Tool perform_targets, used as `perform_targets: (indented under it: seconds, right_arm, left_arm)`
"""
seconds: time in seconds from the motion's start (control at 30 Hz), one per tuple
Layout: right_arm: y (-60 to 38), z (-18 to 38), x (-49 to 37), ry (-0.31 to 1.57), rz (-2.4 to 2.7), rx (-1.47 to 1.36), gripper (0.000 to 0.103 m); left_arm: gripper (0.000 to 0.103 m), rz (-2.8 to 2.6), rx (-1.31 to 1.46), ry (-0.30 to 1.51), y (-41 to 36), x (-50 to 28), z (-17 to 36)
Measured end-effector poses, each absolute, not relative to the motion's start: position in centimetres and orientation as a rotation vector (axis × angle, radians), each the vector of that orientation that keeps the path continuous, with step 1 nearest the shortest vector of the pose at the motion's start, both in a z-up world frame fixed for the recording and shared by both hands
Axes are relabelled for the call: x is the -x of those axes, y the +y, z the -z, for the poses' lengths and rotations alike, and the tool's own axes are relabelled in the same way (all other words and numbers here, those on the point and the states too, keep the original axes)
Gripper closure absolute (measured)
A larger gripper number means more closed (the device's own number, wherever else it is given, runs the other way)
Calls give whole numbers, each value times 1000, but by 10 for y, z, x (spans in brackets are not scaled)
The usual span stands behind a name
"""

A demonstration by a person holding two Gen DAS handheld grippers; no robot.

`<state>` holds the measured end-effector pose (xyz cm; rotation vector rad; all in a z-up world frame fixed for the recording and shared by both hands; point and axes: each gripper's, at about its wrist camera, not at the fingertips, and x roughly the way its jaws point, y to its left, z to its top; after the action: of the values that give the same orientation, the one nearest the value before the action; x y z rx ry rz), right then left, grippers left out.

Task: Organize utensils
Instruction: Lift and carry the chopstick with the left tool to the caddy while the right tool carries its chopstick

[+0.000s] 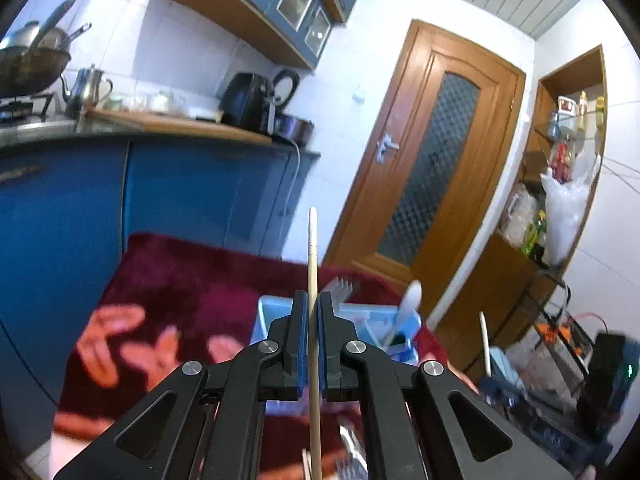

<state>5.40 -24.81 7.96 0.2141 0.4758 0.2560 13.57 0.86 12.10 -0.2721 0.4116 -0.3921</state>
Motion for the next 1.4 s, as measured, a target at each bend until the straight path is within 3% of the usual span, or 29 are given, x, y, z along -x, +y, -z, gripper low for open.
perform_targets:
  seconds: [0.73,1.4]
  right_arm:
    - [-265,-80,-77,428,-237,-212,97]
    - [-235,-108,-165,165,-197,-160,97]
  left_arm:
    - [99,185,216,72,-19,-195,-143]
    - [99,140,202,107,-20,-214,-96]
